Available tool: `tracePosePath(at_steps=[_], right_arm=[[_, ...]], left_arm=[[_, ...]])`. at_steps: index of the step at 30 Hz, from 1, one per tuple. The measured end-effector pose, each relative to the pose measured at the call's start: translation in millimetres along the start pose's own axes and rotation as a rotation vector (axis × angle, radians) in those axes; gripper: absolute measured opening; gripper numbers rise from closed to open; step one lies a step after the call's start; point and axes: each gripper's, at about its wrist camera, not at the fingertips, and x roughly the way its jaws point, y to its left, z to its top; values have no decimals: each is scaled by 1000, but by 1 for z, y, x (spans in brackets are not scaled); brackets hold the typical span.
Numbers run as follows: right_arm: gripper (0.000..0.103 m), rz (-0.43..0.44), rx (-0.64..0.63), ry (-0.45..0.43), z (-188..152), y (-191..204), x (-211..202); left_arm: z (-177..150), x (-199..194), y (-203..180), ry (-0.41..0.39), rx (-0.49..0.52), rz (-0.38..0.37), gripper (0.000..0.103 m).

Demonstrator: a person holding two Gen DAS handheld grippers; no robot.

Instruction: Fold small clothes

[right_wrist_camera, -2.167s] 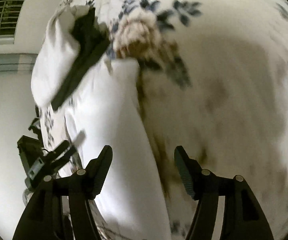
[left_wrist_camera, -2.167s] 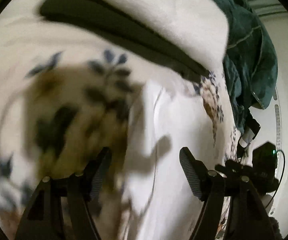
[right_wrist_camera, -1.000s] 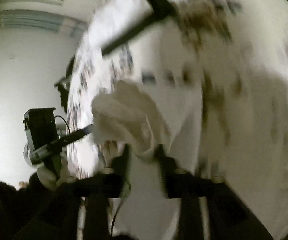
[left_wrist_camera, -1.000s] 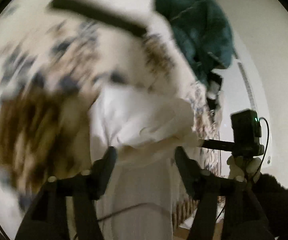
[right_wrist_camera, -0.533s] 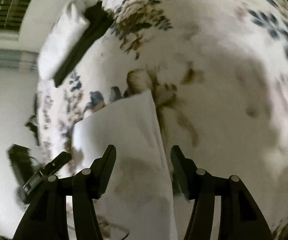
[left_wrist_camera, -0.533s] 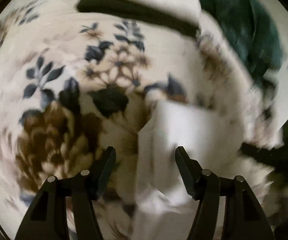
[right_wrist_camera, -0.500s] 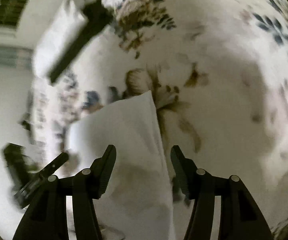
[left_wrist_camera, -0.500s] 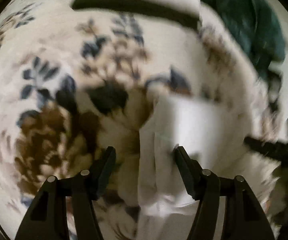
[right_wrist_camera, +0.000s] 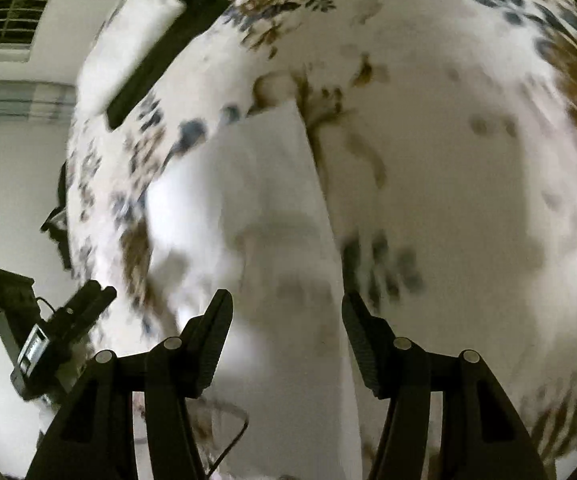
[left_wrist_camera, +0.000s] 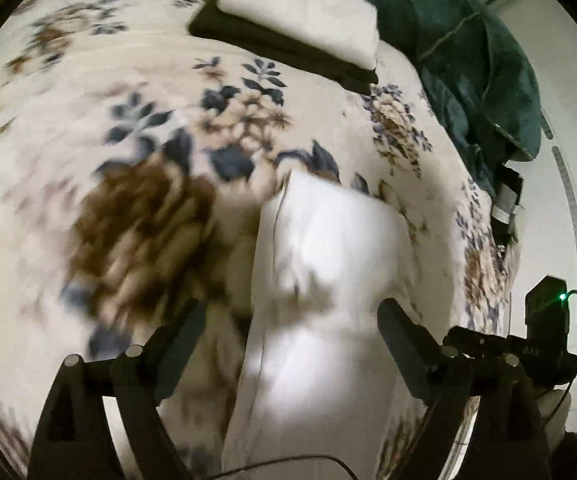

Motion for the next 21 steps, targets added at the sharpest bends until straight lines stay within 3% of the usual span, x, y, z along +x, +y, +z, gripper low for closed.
tracePosePath(at_steps=[6, 10, 13, 17, 20, 21], right_arm=[[59, -12, 23, 116, -110, -42, -11], [59, 29, 104, 194, -166, -79, 21], [59, 80, 164, 230, -192, -99, 51], [59, 146, 211, 268, -209, -109, 87], [59, 144, 238, 298, -221, -108, 111], [59, 145, 250, 301, -223, -106, 118]], left_arm=[[-107, -25, 25, 106, -117, 61, 89], [-176, 7, 55, 213, -215, 65, 88], [-213, 30, 70, 278, -263, 19, 88], [-234, 53, 78, 311, -311, -31, 88], [-234, 54, 73, 294, -279, -30, 87], [-234, 52, 71, 288, -267, -33, 78]])
